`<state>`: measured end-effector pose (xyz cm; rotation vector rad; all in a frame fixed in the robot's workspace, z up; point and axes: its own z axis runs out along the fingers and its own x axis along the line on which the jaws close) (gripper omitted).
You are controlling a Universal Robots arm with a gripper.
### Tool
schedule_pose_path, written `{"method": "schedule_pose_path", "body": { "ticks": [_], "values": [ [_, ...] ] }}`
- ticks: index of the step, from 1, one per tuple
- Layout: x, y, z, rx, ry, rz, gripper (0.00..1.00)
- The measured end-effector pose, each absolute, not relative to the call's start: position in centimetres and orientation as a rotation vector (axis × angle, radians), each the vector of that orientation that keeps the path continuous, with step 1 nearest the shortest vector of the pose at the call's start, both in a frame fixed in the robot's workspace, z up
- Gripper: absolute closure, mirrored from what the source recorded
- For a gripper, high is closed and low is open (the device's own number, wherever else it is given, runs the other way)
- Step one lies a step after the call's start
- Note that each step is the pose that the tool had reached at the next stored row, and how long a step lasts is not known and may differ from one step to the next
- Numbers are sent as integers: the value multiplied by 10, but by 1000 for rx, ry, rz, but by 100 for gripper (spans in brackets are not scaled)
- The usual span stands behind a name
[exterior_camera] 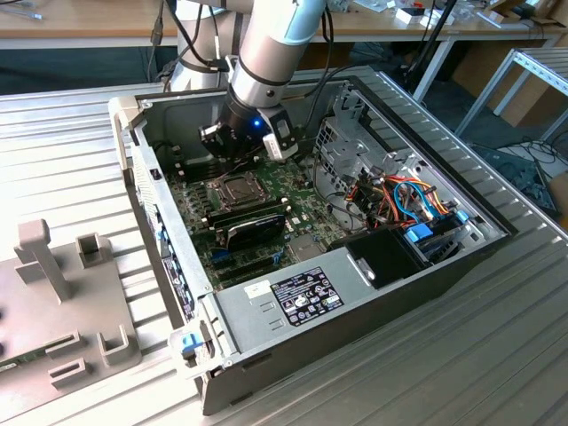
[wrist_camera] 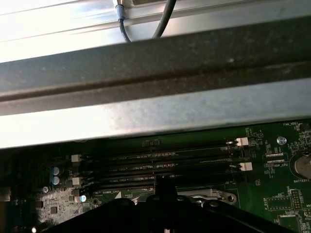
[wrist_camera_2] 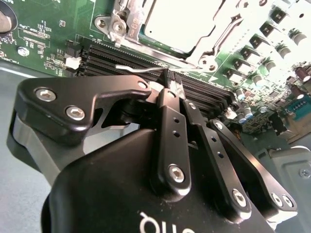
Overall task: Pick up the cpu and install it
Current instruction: 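Install the first cpu locking lever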
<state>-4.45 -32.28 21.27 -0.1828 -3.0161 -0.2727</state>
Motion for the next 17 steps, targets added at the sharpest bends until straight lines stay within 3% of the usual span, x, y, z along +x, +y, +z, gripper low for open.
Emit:
{"method": "schedule_pose_path", "body": {
  "ticks": [17],
  "values": [
    [-36, -323, 207, -183, -3016, -271, 89]
  ]
}}
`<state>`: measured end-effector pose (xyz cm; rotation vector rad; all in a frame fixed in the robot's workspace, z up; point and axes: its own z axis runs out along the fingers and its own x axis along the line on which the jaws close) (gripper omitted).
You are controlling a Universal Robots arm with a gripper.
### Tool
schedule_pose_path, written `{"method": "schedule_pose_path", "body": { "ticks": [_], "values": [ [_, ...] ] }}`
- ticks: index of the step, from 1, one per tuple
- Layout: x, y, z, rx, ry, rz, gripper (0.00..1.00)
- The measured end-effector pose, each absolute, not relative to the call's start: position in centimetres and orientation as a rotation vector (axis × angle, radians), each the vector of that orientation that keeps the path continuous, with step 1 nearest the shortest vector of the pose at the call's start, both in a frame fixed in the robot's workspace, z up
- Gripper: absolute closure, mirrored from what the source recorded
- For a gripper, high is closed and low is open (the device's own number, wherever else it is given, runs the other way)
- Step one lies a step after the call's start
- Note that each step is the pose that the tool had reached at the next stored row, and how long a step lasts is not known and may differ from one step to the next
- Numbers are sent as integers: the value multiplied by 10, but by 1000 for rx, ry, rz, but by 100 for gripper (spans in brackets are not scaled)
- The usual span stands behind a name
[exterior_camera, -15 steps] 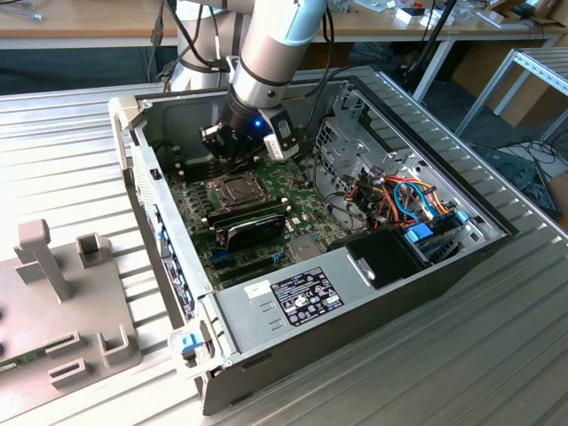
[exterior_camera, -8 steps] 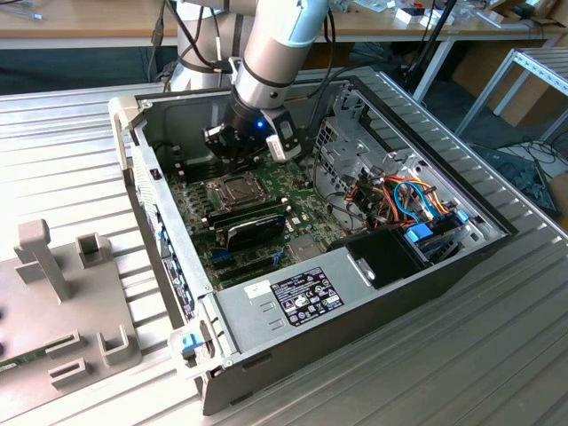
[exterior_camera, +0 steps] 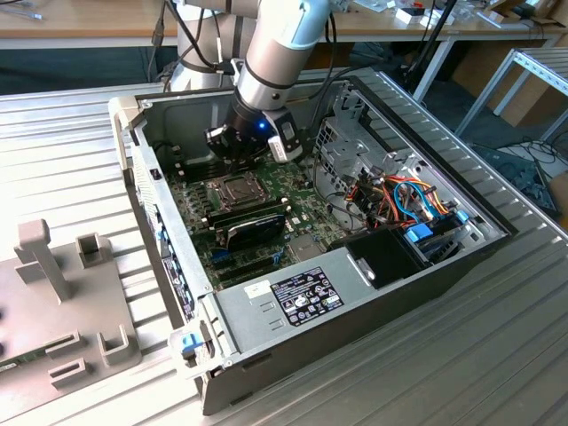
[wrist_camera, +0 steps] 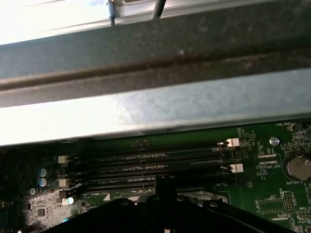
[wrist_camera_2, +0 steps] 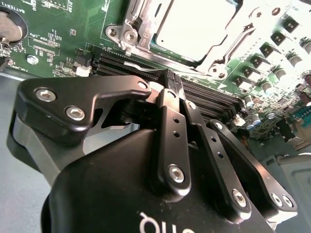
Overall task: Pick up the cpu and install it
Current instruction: 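Install the first cpu locking lever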
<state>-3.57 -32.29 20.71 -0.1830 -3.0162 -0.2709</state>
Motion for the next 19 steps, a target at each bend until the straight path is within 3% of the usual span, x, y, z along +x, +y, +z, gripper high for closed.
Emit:
{"method": "schedule_pose_path", "body": {
  "ticks": [19],
  "values": [
    [-34, -323, 204, -183, -3017, -266, 89]
  ]
}}
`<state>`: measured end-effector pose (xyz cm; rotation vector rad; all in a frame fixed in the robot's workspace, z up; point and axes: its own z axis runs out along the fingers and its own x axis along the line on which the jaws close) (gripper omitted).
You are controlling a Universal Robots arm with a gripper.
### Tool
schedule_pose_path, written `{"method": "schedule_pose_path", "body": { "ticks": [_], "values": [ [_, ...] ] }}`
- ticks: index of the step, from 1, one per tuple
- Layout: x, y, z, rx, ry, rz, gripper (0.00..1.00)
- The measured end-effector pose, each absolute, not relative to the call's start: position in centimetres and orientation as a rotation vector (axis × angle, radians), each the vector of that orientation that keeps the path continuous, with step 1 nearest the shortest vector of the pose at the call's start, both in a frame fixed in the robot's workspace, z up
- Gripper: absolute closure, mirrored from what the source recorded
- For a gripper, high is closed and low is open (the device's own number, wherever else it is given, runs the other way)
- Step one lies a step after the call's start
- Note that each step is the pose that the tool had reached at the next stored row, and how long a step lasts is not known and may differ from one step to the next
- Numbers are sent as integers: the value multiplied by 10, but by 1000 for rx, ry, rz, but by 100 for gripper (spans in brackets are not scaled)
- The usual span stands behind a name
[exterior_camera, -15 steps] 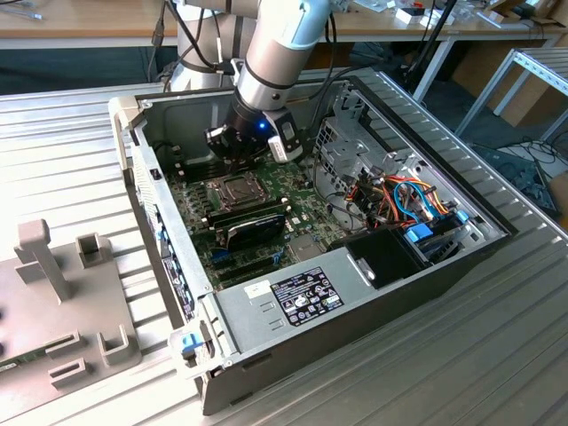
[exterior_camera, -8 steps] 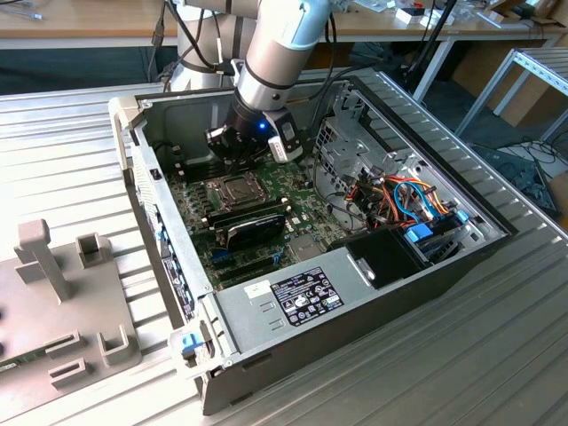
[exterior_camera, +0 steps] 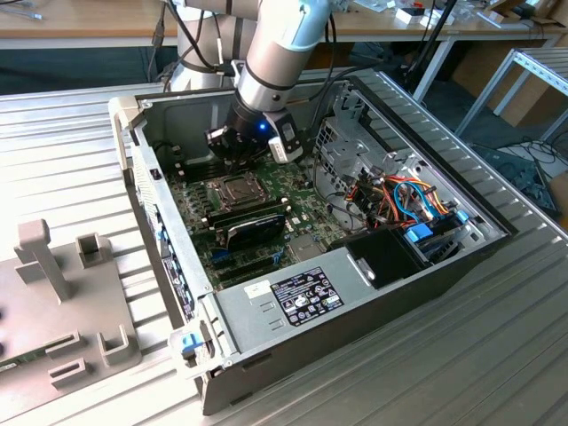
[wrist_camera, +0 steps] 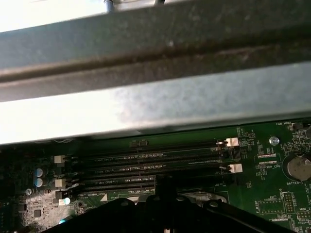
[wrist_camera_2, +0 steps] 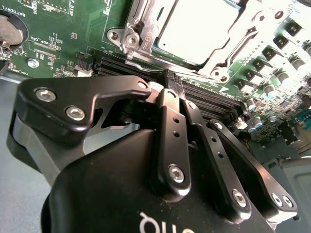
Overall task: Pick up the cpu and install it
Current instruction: 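Install the first cpu locking lever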
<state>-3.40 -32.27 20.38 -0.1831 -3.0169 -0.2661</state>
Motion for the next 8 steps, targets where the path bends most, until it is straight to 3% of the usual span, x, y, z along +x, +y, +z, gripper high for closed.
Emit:
{"method": "schedule_pose_path", "body": {
  "ticks": [8],
  "values": [
    [-32, -323, 201, -183, -3017, -265, 89]
  ]
}}
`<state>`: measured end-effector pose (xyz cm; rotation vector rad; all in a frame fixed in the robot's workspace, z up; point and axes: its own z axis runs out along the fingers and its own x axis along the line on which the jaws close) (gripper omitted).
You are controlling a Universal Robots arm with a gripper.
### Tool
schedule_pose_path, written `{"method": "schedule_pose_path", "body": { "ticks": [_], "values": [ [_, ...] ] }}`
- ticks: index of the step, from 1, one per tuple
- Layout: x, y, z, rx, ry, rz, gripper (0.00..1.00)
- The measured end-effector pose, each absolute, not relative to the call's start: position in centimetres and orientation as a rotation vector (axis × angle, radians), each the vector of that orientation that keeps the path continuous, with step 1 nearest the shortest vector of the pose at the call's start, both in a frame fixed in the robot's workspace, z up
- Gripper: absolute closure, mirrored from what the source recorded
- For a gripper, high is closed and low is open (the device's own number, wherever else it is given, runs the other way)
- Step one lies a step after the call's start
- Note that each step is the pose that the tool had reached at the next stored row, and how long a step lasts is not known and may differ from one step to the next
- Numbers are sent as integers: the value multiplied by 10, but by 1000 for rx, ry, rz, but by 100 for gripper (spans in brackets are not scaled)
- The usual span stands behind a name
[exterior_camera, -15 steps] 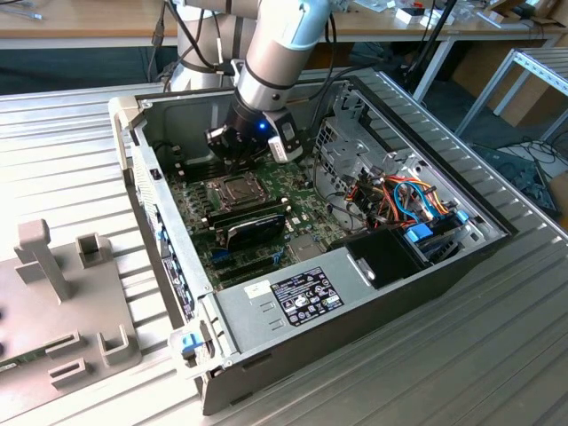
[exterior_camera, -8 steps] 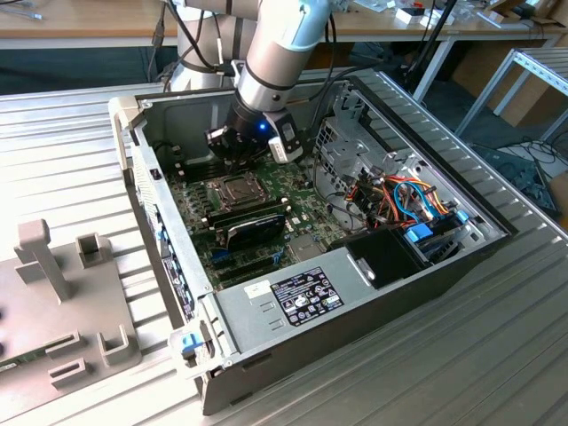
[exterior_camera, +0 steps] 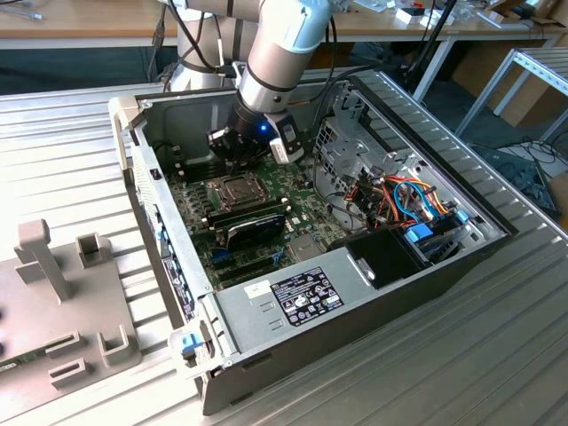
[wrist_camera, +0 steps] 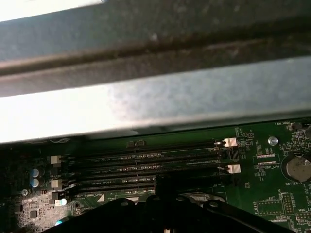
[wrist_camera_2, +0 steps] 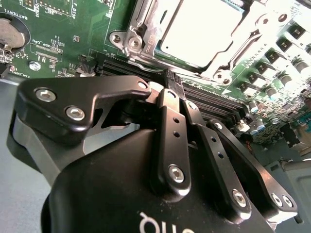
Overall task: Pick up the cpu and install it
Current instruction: 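Install the first cpu locking lever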
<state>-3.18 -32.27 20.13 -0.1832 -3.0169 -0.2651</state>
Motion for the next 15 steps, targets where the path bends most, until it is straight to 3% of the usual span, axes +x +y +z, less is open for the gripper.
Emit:
{"method": "schedule_pose_path", "body": {
  "ticks": [15],
  "values": [
    [-31, -323, 201, -183, -3017, -265, 89]
  ]
}}
